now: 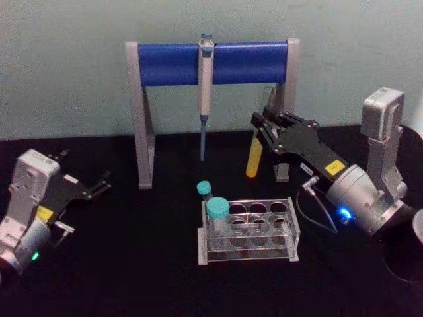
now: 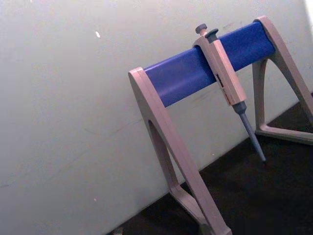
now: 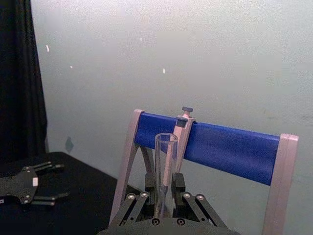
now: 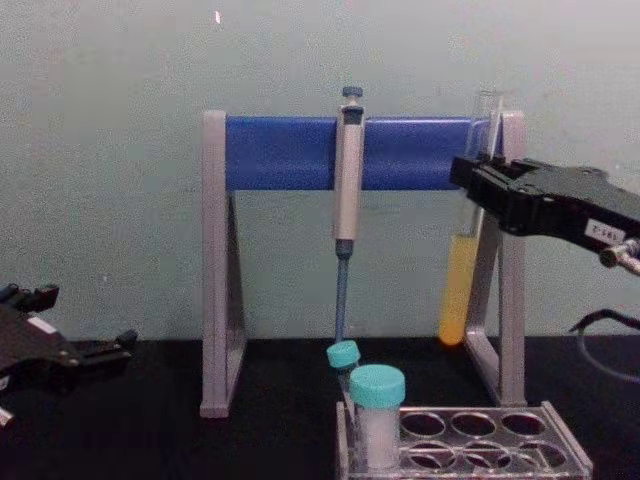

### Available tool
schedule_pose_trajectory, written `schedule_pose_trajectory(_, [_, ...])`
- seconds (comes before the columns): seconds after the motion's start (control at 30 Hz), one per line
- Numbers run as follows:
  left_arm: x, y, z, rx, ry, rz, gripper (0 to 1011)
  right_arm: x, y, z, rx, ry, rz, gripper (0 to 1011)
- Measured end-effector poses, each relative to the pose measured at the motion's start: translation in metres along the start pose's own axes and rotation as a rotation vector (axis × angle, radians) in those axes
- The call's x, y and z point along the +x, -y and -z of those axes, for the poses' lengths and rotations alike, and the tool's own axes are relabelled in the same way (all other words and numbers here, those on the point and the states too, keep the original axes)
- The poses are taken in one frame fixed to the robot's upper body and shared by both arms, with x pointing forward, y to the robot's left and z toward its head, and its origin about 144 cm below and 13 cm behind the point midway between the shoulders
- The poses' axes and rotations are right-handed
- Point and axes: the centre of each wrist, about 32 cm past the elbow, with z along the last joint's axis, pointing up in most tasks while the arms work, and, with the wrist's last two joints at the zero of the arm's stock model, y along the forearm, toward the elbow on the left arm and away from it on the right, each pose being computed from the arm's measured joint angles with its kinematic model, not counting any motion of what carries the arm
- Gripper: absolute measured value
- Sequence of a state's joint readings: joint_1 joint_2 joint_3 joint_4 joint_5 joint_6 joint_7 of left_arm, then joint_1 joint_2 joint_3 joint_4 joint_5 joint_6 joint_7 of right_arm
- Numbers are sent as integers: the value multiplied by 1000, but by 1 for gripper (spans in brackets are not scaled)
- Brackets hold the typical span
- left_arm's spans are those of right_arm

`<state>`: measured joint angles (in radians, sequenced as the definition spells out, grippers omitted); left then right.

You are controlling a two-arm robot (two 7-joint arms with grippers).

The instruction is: Pick up the test tube from the test tube rack, shake it, then place it back into the test tube rack.

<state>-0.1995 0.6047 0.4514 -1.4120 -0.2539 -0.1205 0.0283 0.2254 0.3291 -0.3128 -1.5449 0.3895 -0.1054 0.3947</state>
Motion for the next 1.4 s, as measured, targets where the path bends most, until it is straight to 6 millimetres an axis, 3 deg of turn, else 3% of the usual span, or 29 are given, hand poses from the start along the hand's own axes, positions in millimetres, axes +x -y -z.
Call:
schedule_pose_trajectory(0.87, [0, 0, 0, 0, 0, 0, 1001, -3, 6, -4, -2, -3, -18, 233])
schedule_pose_trajectory(1.4, [0, 0, 0, 0, 0, 0, 1001, -6, 28, -11, -4, -17, -124, 233])
